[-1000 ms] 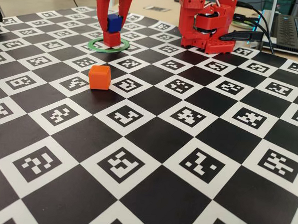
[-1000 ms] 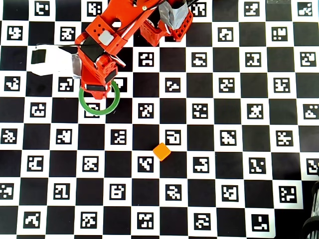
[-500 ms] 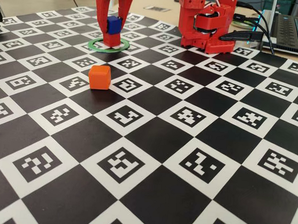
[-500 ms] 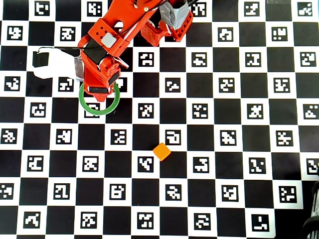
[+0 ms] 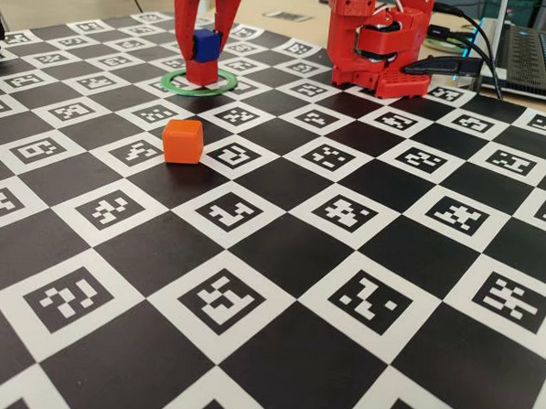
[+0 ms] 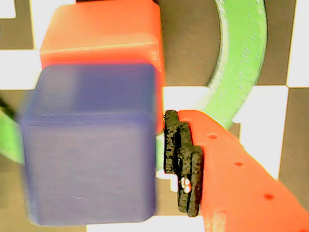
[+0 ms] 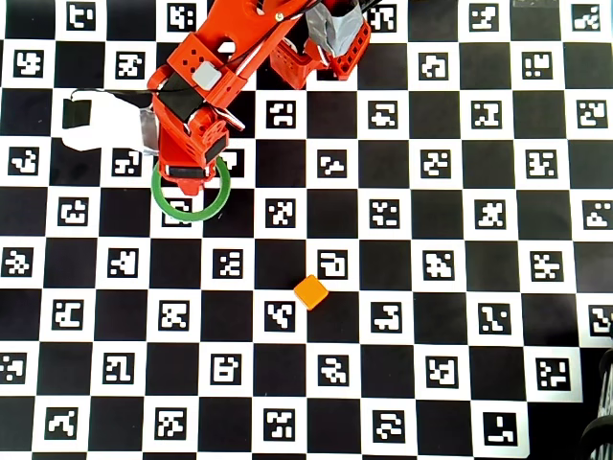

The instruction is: Grab the red cube then put it in the green circle then put the blue cube on top and finally the orange cube on top

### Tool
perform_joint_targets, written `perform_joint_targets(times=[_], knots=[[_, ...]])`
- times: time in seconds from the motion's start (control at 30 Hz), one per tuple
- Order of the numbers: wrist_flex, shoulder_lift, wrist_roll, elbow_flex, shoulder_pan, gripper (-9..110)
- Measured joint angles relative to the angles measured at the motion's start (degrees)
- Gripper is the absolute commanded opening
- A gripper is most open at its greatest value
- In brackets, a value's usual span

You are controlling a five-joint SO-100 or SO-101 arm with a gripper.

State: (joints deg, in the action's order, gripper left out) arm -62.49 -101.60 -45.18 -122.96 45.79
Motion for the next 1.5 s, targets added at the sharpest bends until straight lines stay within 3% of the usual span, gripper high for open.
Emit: perform_joint_targets(times=[0.33, 0.67, 1.0, 1.5], knots=[[-2.37, 0.00, -0.62, -0.18, 0.00, 48], [-20.74, 0.00, 4.92, 20.04, -1.58, 48], [-29.62, 2.81, 15.38, 33.84, -15.91, 49], [-23.29, 16.26, 32.78, 36.83, -37.35, 54]])
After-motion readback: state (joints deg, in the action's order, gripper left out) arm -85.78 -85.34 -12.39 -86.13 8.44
